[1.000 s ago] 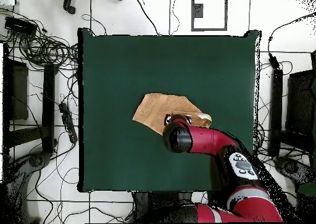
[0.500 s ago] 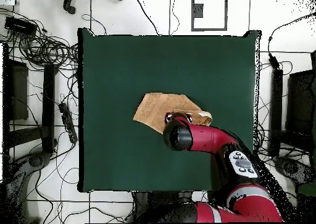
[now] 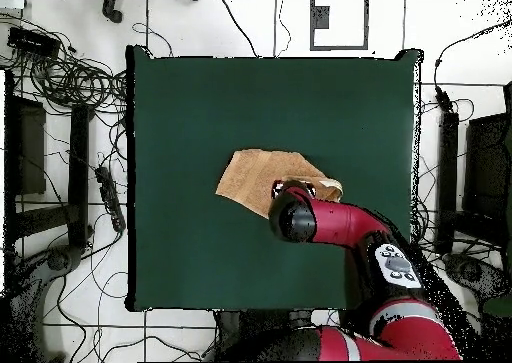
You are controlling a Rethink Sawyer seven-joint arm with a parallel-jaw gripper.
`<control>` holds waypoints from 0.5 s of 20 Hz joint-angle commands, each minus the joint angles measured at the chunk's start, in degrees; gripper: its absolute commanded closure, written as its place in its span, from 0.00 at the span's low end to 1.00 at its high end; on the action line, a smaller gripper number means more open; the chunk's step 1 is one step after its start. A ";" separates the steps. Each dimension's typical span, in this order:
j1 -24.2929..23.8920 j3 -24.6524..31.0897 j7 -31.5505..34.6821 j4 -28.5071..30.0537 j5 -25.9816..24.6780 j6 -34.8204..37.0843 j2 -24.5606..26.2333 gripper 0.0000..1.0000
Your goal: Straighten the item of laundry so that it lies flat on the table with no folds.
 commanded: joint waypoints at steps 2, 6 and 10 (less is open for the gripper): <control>1.43 6.62 4.11 -8.34 -0.60 -1.69 7.32 1.00; 1.32 6.77 3.84 -8.29 -0.89 -1.76 7.21 1.00; 1.06 6.87 3.95 -7.10 -1.02 -1.66 5.59 1.00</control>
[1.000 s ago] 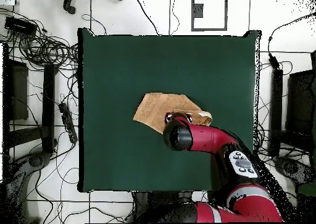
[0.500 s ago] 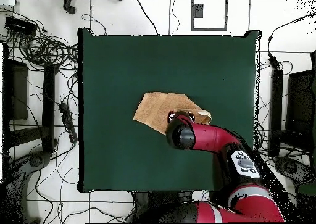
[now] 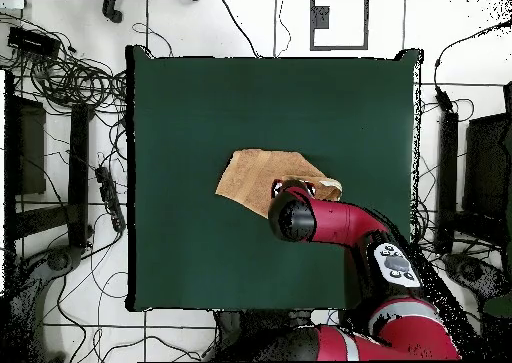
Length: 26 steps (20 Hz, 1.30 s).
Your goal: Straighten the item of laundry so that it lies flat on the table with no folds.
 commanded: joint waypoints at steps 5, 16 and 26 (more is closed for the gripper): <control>0.63 7.28 4.18 -4.02 -0.43 0.77 1.51 1.00; -7.36 14.09 3.31 17.20 1.76 10.22 -23.17 1.00; -11.54 14.18 5.12 29.64 -5.66 -0.94 -24.48 1.00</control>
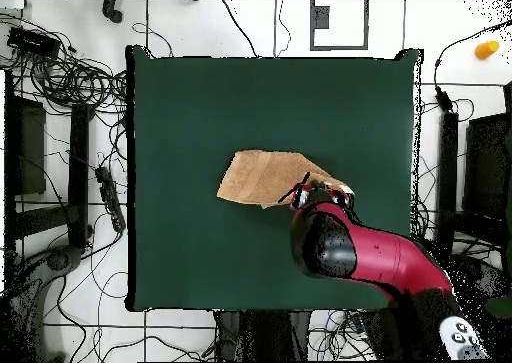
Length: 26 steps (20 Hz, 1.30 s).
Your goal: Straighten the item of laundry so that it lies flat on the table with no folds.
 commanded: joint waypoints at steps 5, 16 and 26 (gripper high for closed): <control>-1.21 0.55 6.44 21.61 -10.92 -9.12 -2.49 1.00; 13.98 -20.29 14.17 27.27 -11.58 -36.59 12.82 1.00; 27.05 -12.18 19.66 25.08 7.82 -38.11 16.92 1.00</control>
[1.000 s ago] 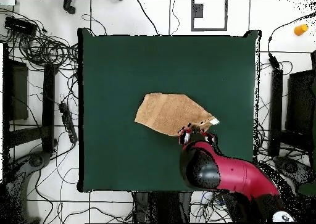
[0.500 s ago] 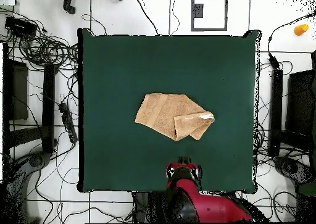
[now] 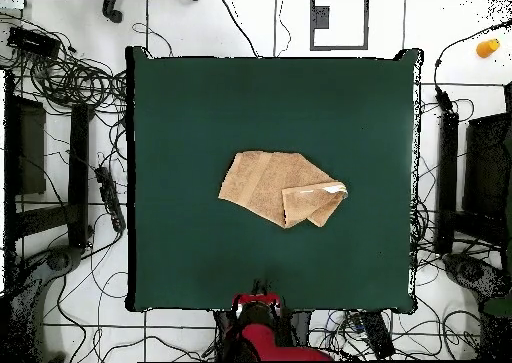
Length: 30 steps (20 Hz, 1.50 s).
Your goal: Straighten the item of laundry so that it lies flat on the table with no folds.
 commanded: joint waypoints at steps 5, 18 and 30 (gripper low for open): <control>4.80 16.37 17.88 -7.56 16.40 9.88 5.57 1.00; 2.05 19.65 12.36 -12.81 15.50 9.45 9.02 1.00; 0.37 21.84 7.63 -15.76 14.38 21.66 1.60 1.00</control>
